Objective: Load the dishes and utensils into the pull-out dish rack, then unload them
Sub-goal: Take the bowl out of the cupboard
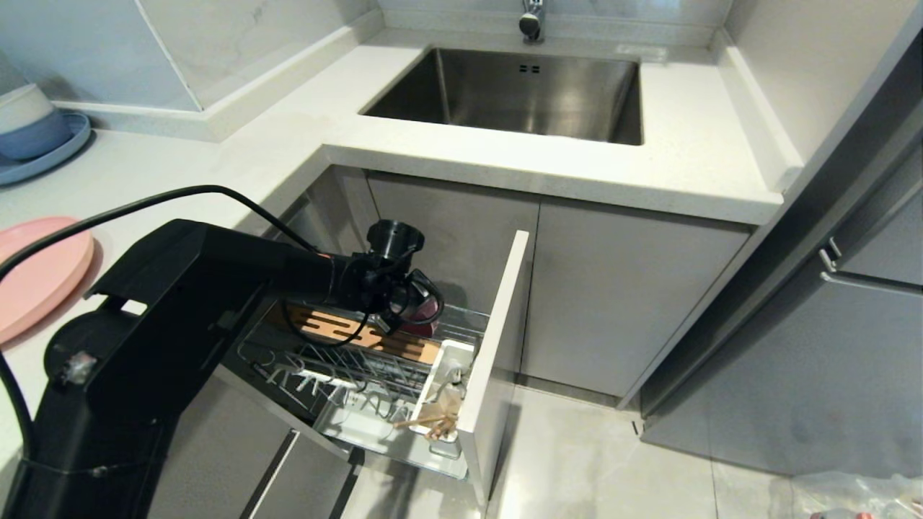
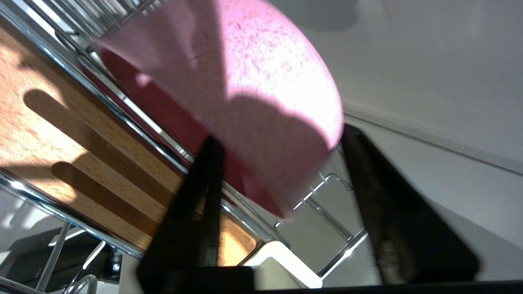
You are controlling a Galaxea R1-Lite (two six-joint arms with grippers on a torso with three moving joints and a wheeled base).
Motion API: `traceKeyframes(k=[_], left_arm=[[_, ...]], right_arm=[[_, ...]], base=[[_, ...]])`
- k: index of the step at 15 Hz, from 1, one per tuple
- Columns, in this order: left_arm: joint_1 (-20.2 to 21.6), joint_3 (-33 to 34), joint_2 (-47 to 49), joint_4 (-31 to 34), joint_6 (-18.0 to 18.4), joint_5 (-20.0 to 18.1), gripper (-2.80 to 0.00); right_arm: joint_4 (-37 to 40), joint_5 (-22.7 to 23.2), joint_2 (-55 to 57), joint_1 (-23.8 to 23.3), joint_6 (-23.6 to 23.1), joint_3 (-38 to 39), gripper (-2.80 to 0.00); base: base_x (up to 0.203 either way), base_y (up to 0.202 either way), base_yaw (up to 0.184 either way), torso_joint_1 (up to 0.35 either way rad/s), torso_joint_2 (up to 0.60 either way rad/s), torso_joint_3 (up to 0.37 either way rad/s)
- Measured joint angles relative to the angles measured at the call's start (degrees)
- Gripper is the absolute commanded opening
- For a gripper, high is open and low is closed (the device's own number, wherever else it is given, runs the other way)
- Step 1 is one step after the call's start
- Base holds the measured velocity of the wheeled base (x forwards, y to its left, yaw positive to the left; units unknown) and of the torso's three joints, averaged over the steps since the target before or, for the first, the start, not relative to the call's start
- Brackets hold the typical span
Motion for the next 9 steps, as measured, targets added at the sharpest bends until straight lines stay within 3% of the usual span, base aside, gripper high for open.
traceKeyframes(k=[9], left_arm=[[-0.5, 0.28, -0.55, 0.33, -0.02, -0.25, -2.8]], right_arm=[[0.0, 0.0, 0.0, 0.0, 0.0, 0.0, -2.8]], base=[[0.0, 0.0, 0.0, 0.0, 0.0, 0.0]])
